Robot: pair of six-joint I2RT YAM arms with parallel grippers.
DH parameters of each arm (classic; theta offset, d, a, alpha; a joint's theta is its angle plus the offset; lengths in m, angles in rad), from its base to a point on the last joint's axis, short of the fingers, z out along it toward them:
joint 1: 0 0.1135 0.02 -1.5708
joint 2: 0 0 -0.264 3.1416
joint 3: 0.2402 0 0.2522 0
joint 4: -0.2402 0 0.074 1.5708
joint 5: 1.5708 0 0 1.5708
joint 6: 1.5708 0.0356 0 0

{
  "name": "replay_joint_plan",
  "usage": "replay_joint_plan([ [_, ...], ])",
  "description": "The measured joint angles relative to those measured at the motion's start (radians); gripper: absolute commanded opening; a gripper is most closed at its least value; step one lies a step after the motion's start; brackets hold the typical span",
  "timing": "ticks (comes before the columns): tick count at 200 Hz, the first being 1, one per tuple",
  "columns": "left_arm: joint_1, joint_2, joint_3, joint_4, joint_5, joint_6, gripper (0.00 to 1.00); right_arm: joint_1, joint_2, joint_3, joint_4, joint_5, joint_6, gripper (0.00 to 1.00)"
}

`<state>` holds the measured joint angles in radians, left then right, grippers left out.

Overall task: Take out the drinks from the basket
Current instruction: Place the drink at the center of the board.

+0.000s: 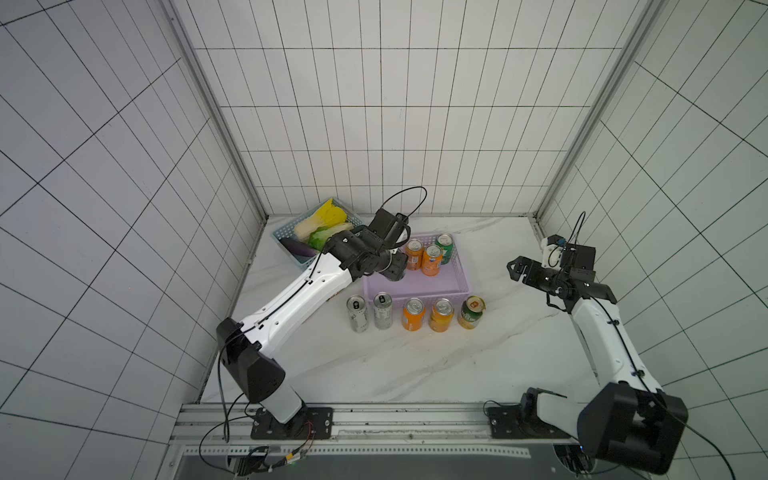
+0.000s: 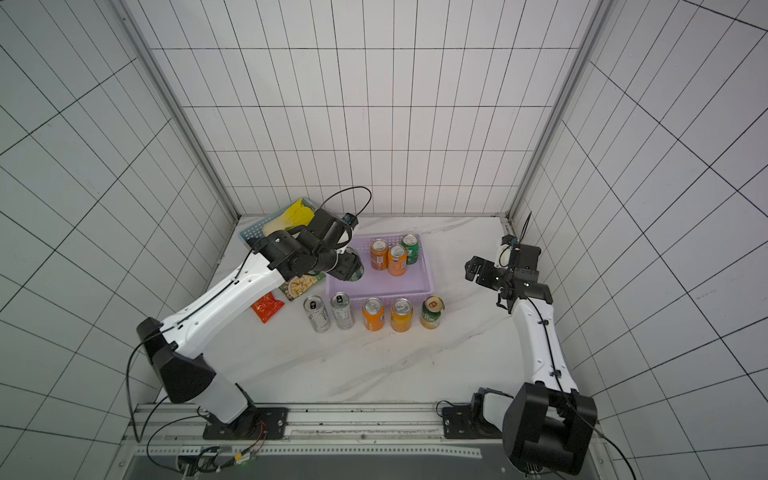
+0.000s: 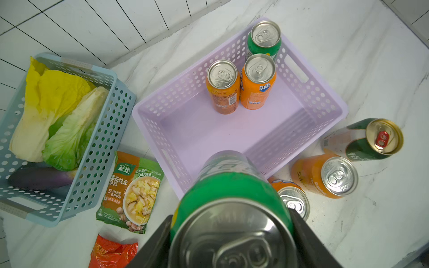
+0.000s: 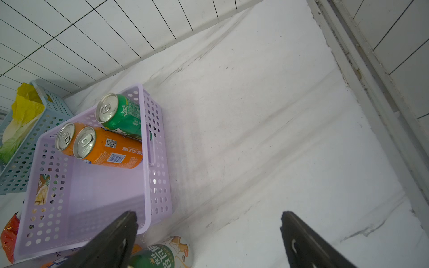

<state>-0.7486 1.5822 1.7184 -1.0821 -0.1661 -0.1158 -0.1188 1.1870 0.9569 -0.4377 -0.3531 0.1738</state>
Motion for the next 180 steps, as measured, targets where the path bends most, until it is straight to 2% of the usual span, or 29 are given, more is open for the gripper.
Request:
replay_joint_plan([
  [104, -0.161, -0.242, -0.092, -0.104, -0.037, -0.106, 0.56, 0.000, 0.000, 0.000, 0.000, 0.000, 0.000, 0.99],
  [180, -0.211, -0.417, -0.287, -0.149, -0.023, -0.174, 0.56, 0.000, 0.000, 0.000, 0.000, 0.000, 0.000, 1.00],
])
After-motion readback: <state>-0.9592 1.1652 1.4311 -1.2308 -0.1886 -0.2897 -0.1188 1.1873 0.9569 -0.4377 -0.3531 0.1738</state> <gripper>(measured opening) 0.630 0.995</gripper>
